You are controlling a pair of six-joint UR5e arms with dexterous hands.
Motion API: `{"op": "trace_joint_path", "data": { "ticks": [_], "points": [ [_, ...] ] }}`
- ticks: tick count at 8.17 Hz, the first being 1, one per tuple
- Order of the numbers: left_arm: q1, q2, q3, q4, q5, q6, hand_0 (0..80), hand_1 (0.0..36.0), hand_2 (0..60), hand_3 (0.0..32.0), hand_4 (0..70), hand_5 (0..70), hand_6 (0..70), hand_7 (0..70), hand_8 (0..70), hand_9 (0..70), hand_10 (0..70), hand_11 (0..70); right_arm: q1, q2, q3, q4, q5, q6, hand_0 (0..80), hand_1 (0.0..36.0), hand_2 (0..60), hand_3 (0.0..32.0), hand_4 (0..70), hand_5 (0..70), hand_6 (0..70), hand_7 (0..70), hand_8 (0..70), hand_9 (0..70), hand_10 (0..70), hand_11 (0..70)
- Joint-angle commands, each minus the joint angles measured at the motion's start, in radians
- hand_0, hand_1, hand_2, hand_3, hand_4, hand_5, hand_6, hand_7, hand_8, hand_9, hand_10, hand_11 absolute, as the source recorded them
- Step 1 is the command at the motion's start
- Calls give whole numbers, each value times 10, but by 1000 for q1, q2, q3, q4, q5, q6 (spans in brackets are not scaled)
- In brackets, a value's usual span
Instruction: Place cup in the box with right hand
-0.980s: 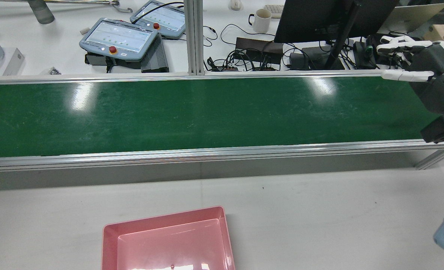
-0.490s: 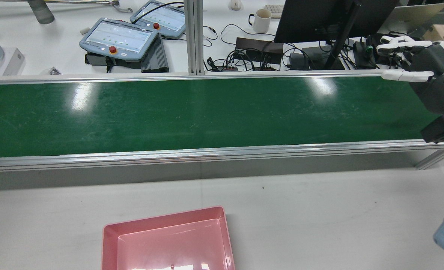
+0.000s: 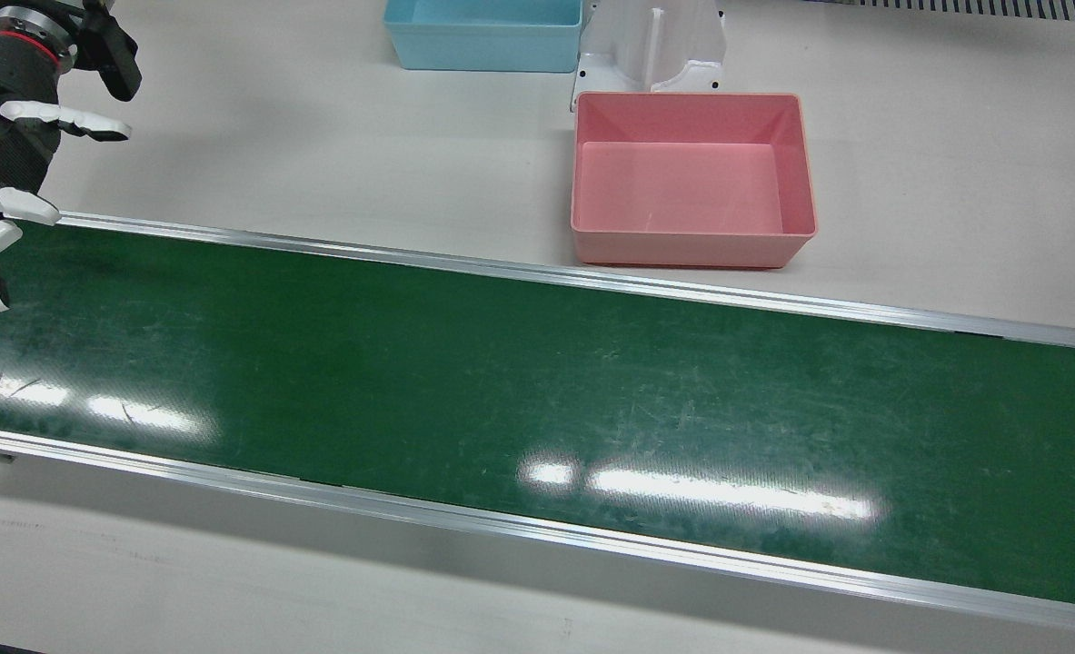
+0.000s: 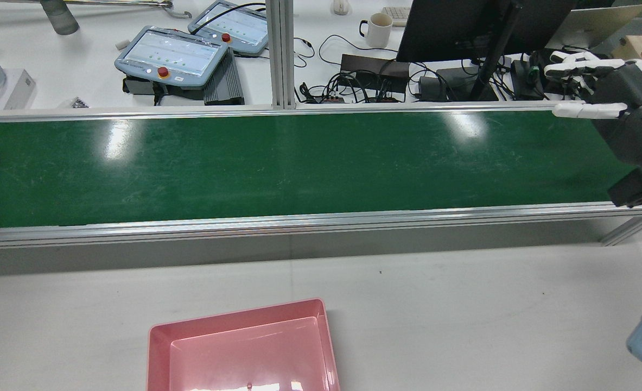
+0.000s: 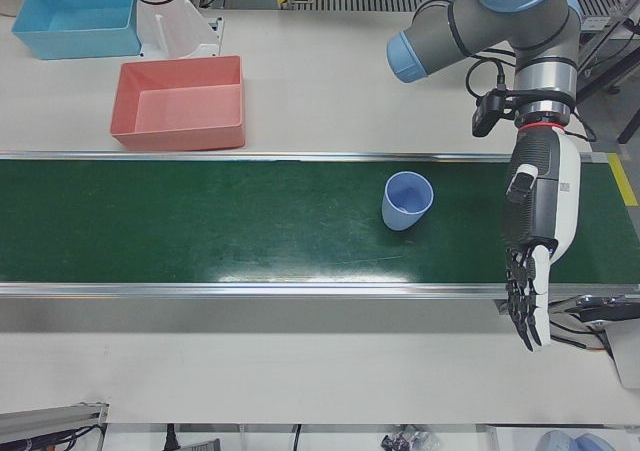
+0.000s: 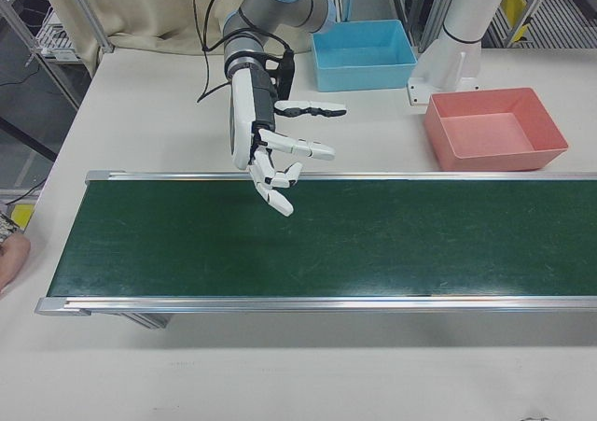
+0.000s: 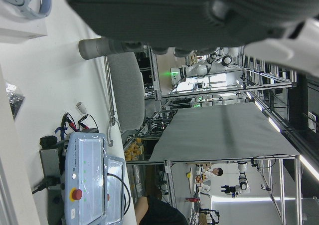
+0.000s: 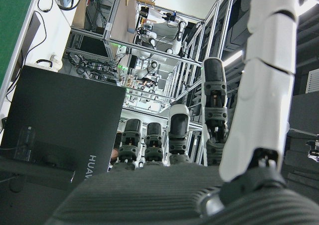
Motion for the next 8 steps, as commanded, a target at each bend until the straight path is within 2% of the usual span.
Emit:
{"op": "trace_joint_path", "data": {
  "ticks": [1,8],
  "points": [
    [0,0,0,0,0,0,0,0,0,0,0,0,0,0,0,0,0,0,0,0,-1,0,0,0,578,185,60,0,438,67,177,700,76,228,122,195],
    [0,0,0,0,0,0,0,0,0,0,0,0,0,0,0,0,0,0,2,1,0,1,0,0,580,185,59,0,440,67,176,700,76,228,123,196]
  ]
}}
